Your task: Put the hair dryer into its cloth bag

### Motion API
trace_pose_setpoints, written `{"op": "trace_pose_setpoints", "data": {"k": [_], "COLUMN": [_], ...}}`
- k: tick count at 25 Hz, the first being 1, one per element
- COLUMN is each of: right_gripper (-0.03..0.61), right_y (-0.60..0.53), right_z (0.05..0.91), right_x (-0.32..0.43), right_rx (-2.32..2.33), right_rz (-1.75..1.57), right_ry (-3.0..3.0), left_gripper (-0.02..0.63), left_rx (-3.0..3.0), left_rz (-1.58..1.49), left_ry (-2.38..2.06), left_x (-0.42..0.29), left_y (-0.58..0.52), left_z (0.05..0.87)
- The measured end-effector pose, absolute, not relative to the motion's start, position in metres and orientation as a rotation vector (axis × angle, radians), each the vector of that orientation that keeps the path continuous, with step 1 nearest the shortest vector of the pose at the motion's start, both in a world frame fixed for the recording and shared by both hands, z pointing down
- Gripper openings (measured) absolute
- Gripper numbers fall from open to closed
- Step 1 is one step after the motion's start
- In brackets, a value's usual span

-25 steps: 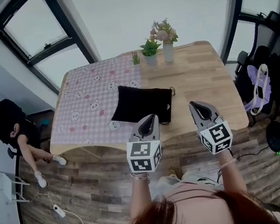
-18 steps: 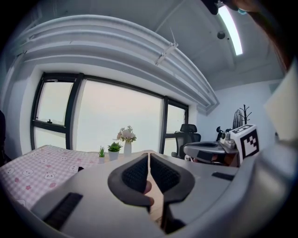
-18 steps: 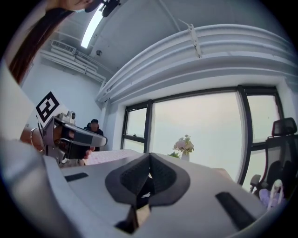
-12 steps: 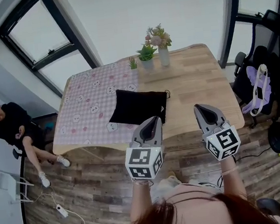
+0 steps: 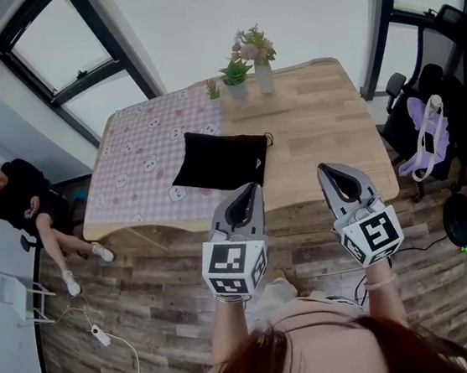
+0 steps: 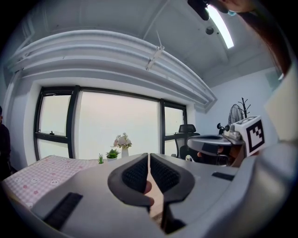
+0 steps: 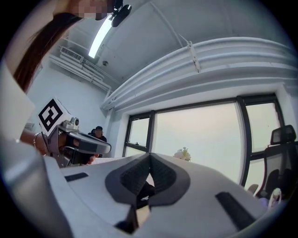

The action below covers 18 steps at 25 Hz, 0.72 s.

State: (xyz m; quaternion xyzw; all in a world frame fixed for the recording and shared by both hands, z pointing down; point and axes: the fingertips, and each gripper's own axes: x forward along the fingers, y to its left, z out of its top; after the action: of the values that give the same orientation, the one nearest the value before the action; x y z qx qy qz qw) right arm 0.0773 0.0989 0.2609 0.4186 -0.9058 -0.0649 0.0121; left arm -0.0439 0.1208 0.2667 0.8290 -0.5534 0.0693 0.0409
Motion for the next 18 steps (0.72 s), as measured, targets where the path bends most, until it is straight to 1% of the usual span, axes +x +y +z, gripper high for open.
{"op": "trace_pose_setpoints", "data": {"k": [18], "right_gripper": [0.0], "right_y": [0.126], "right_z": [0.251], "right_x": [0.092], "right_rx": [1.261], "right_rz": [-0.242], "right_ry": [-2.85], "left_gripper": [0.02], "left_rx": [2.526], "left_rz": [0.195], "left_ry": [-1.776], "left_x": [-0.027], "left_y": [0.154], "left_z": [0.25]}}
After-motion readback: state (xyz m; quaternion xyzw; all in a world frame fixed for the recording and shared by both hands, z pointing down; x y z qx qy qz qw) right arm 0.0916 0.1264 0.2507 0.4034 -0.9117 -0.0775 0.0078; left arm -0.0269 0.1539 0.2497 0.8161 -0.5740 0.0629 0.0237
